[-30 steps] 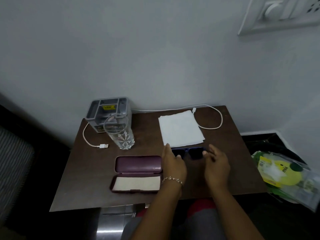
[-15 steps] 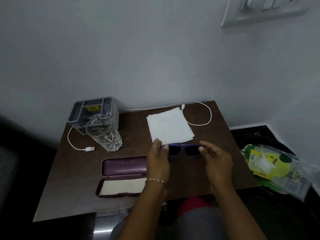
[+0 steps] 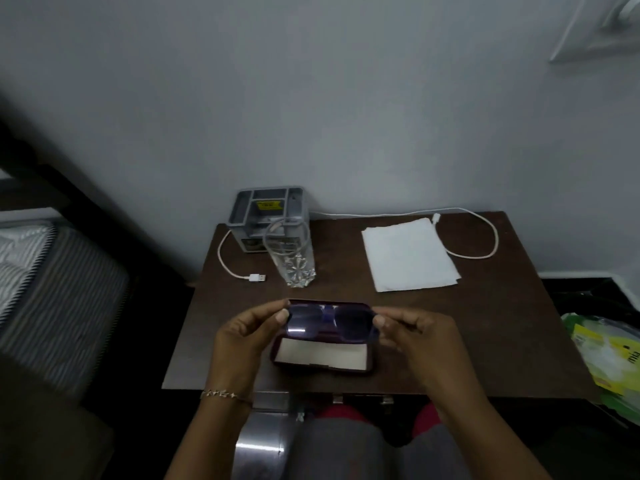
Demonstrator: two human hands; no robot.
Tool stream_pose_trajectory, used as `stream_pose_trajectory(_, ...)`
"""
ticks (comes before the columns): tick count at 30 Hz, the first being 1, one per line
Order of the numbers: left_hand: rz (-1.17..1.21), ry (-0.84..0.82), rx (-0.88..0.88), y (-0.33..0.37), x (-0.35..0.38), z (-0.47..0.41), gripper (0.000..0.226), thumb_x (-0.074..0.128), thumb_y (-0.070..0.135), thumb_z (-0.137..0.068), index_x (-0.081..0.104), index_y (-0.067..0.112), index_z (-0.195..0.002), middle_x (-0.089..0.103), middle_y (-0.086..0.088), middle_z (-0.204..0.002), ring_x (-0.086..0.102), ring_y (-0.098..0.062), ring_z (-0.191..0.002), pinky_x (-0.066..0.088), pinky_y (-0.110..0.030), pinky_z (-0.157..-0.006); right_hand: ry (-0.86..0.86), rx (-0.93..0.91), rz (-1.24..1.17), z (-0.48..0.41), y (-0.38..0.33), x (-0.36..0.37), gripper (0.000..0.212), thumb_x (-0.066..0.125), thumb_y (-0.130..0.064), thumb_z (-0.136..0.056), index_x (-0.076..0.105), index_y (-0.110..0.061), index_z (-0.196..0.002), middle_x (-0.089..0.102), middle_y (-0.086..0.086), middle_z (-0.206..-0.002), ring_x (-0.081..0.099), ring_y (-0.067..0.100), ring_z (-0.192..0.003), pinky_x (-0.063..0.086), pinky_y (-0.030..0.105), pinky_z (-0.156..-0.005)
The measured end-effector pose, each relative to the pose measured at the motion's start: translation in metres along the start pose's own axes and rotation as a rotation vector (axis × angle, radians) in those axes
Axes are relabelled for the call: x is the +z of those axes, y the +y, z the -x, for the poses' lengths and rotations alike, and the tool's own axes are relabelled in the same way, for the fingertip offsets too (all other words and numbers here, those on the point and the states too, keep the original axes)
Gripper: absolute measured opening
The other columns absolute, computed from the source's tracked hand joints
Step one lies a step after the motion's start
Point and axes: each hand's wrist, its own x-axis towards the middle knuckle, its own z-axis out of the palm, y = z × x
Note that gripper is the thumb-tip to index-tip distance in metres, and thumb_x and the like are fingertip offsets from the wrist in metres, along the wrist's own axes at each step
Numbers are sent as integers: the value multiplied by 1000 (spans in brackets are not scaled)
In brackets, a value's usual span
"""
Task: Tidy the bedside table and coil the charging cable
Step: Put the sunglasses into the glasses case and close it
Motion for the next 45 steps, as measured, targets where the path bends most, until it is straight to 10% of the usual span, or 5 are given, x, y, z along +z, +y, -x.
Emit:
stream_pose_trajectory(6, -23, -26, -136, -43, -22, -12, 19, 65, -1, -78, 72, 16, -78, 74, 3, -73, 65, -12, -74, 51, -19, -68, -36, -14, 264, -1, 24, 23, 38, 69, -7, -81, 67, -36, -57, 73, 4, -71, 71, 25, -73, 58, 43, -76)
stream_pose_trajectory(18, -211, -93, -50, -71, -25, -24, 23, 68, -7, -73, 71, 15, -78, 72, 13, -66, 64, 5, -65, 47, -7, -63, -147, -168, 667, -14, 37, 27, 17, 64, -2, -83, 67, 5, -68, 57, 13, -60, 50, 3, -53, 39, 17, -57)
stream_pose_trajectory(23, -172, -94, -55, -74, -28, -27, 24, 71, -4, -72, 70, 17, -84, 74, 11, -77, 67, 0, -75, 50, -11, -67, -186, -106, 656, -18, 42, 27, 30, 63, -3, -85, 64, -12, -56, 51, -1, -55, 53, -1, -51, 36, 10, -53)
stream_pose_trajectory(37, -179, -166, -191, -74, -31, -16, 30, 48, 12, -94, 60, 33, -113, 68, 0, -103, 63, -19, -92, 56, -30, -68, -152, 220, 132, -25, 52, 16, 46, 50, 1, -92, 49, -22, -132, 56, -1, -96, 59, 13, -86, 55, 24, -63)
stream_pose_trajectory(45, 128, -89, -270, -61, -21, -8, 30, 48, 1, -91, 55, 16, -116, 63, -4, -108, 60, -25, -96, 57, -24, -56, -151, 200, 25, -23, 48, 11, 39, 47, 2, -92, 54, -31, -111, 54, 0, -110, 60, 15, -94, 55, 25, -59)
